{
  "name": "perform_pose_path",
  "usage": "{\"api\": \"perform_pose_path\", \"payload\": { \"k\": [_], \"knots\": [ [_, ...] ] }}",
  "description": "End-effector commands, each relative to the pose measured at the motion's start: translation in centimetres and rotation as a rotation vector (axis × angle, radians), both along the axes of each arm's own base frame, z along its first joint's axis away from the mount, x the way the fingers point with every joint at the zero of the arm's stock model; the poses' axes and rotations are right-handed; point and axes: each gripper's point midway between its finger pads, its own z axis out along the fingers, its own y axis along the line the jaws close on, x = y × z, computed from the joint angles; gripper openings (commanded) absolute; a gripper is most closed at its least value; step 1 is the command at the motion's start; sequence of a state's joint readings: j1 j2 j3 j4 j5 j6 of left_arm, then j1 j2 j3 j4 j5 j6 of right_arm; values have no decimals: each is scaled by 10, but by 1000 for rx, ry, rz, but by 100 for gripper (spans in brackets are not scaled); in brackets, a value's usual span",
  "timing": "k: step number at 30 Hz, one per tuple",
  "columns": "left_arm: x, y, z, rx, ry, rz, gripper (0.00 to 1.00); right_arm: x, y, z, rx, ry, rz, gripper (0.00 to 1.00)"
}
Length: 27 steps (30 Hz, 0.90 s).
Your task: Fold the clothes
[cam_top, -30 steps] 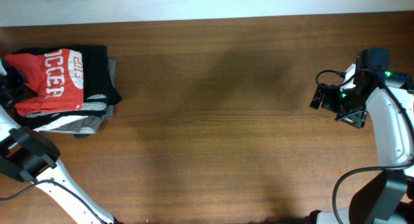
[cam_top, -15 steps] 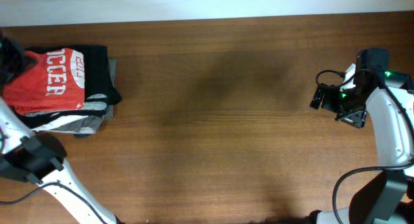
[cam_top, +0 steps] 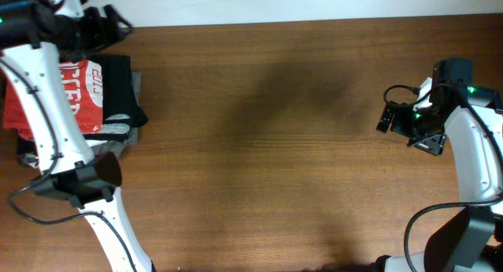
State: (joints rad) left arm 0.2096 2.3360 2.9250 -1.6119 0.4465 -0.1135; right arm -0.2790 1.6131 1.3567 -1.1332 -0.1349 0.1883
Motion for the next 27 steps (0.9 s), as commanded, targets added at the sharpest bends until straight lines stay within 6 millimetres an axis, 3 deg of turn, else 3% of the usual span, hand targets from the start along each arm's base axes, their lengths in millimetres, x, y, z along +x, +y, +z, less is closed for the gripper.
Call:
{"api": "perform_pose_path", "payload": {
  "k": [1,7,21,27],
  "knots": [
    [3,-3,-7,89,15,9,99,3,-4,7,-16,-18,-16,99],
    [3,-21,-7,90,13,-27,99,3,-4,7,-16,-18,-17,99],
    [3,-22,-7,90,13,-28,99,3,-4,0,-10,3,-17,99],
    [3,-22,-7,90,13,-28,99,2,-1,22,-29,-67,-7,99]
  ]
}}
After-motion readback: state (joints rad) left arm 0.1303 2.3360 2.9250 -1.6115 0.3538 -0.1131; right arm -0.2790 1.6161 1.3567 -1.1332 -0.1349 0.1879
